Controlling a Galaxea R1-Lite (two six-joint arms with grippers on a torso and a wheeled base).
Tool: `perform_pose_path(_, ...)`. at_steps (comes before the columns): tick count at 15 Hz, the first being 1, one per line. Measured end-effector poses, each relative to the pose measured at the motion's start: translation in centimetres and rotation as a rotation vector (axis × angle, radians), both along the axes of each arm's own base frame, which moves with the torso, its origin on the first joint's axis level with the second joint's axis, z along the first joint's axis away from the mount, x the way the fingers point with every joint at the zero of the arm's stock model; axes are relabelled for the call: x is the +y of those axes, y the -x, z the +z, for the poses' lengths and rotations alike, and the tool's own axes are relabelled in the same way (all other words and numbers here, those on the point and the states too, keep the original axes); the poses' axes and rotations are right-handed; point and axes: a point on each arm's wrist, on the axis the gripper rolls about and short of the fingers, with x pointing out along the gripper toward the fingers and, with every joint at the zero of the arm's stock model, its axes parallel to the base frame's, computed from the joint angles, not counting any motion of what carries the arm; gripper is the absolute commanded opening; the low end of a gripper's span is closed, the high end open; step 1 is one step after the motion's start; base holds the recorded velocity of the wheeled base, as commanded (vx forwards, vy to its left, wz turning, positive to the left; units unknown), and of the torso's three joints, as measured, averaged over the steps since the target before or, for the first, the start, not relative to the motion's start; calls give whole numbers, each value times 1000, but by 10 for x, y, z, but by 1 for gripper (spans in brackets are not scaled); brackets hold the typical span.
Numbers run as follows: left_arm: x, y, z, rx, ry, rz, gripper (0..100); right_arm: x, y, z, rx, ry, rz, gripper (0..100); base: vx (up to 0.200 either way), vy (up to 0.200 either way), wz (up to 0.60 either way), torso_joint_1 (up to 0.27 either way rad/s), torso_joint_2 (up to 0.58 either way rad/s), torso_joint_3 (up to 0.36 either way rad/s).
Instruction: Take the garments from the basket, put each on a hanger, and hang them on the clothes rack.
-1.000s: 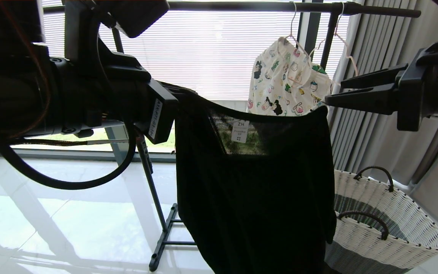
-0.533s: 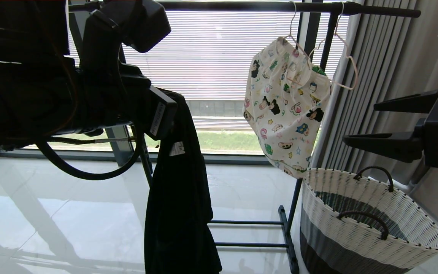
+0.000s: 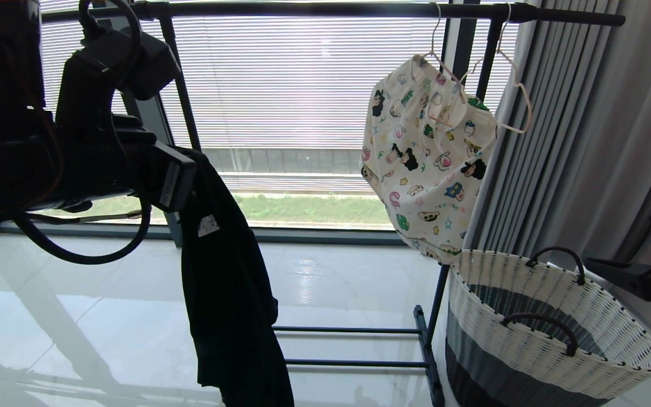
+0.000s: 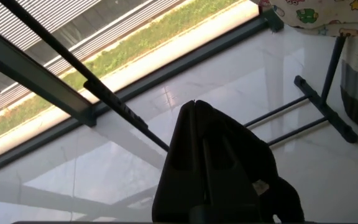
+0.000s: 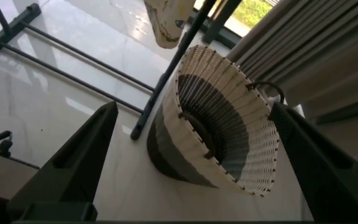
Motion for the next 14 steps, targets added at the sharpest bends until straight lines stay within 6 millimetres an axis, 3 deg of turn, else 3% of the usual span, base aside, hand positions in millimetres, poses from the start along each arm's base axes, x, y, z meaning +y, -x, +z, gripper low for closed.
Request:
perform_pose_path(4,20,4,-4,8,-3,73,0,-2,-6,-18,-174,-75,-25,100,0,0,0,0,0,0)
perform_pose_path(9,27,8,-6,11,-3,100,0,-12,-4,-56,-202,66,-41,100,0,0,0,0,0,0)
perform_pose_path(14,30,8,-12,29,-9,111,0,-21,-2,-65,-196,49,-106,100,0,0,0,28,-94,-64)
